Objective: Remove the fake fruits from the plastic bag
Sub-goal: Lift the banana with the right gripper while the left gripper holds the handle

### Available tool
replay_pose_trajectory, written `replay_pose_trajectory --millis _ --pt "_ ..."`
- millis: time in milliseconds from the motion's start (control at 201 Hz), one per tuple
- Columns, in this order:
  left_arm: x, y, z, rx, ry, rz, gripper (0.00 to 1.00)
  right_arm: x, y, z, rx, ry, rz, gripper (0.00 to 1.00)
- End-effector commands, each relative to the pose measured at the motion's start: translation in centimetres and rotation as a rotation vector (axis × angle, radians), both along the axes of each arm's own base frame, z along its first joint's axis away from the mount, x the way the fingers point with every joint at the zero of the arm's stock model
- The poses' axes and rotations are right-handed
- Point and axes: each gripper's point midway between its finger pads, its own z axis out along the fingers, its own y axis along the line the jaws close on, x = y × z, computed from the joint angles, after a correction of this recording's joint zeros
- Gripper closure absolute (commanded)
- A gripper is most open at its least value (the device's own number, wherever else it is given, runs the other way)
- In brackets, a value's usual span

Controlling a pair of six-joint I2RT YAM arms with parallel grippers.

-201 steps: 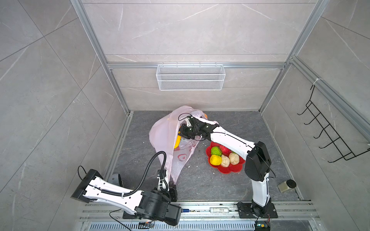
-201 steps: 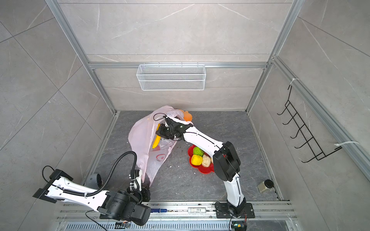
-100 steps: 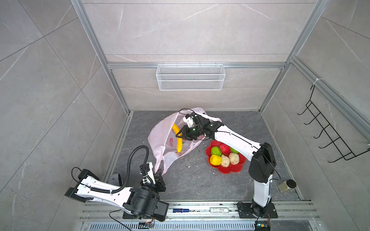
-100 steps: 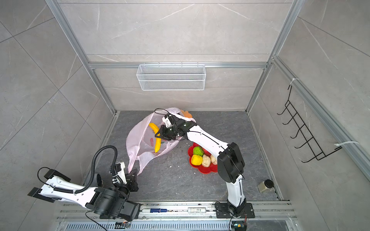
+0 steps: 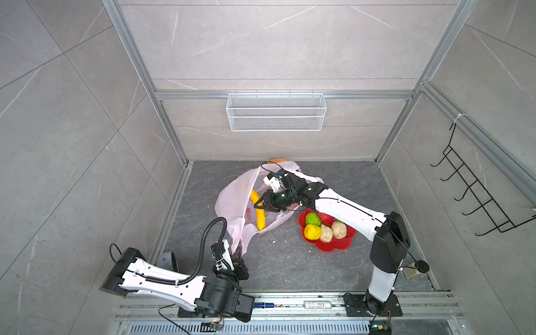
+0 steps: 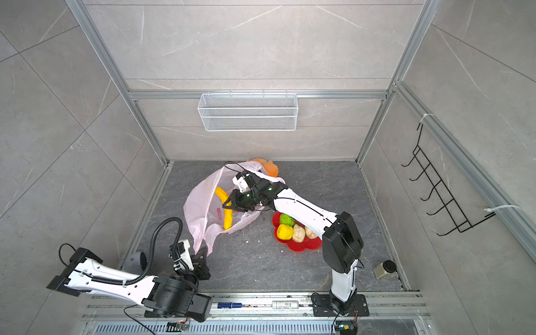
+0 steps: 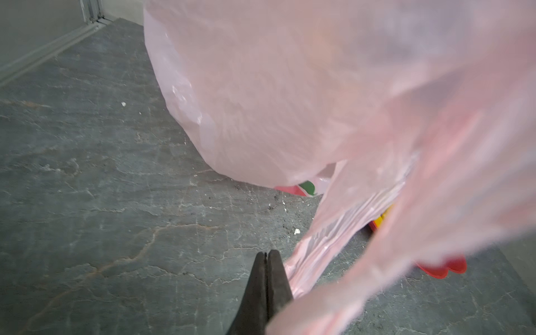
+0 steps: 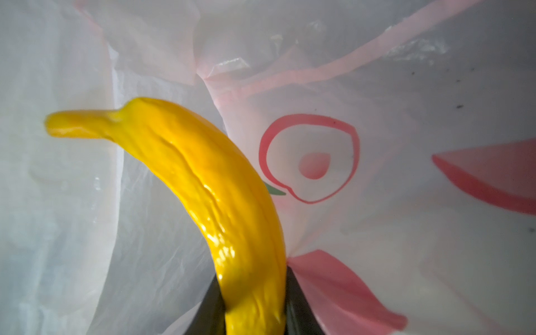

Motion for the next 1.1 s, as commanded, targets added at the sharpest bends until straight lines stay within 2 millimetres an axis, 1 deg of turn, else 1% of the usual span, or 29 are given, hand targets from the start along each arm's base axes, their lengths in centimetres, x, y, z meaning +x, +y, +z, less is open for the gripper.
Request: replay_pose_trajectory --millis 0,134,219,339,418,538,642,712,807,831,911,981,1026,1090 --pt "-0.4 -1.9 -0.6 -0.069 0.02 -0.008 1.0 1.4 0.3 3.1 0.051 -0.063 -0.05 0.95" --pt "-0.6 -2.1 -1.2 -0.055 0.039 -0.006 1.0 2.1 0.7 3.9 0.054 -0.071 -0.064 0.96" --pt "-0.6 -2.2 -1.5 -0.056 0.042 -0.012 1.0 2.7 0.5 4.3 0.052 -0.088 -0.082 0.96" --pt "-0.4 -1.6 -1.5 -0.08 0.037 0.001 1.0 2.2 0.6 4.7 0.055 -0.084 -0.049 0.96" --pt "0.0 -0.4 -0.8 -0.096 0.009 0.03 1.0 1.3 0.5 4.5 0.048 -0.073 -0.005 0.95" --pt "1.2 1.3 1.5 -0.076 -0.052 0.086 0.99 -0.9 -0.2 4.0 0.013 -0.075 0.088 0.95" --pt "2.0 1.5 3.5 -0.033 -0.095 0.113 0.97 -2.9 -0.9 3.8 -0.006 -0.08 0.152 0.95" --pt "2.4 1.3 3.9 -0.025 -0.102 0.12 0.97 -4.0 -1.1 3.6 -0.007 -0.075 0.18 0.95" --pt "2.8 0.5 3.2 -0.039 -0.091 0.108 0.97 -5.3 -1.1 3.5 -0.011 -0.078 0.211 0.95" --pt "2.9 0.3 2.8 -0.016 -0.088 0.093 0.97 -5.6 -1.0 3.5 -0.012 -0.077 0.219 0.96" --pt "3.4 -2.1 2.1 -0.03 -0.064 0.025 0.98 -6.3 -1.1 3.2 -0.018 -0.079 0.231 0.96" --pt "4.4 -3.6 0.8 -0.077 -0.005 -0.014 1.0 -6.2 -1.3 3.3 -0.018 -0.091 0.214 0.96" --pt "4.9 -3.8 -0.1 -0.081 0.042 -0.007 1.0 -5.9 -1.5 3.5 -0.025 -0.105 0.193 0.96" --pt "5.0 -4.2 -1.2 -0.047 0.084 0.003 1.0 -5.3 -1.7 4.1 -0.021 -0.124 0.167 0.96"
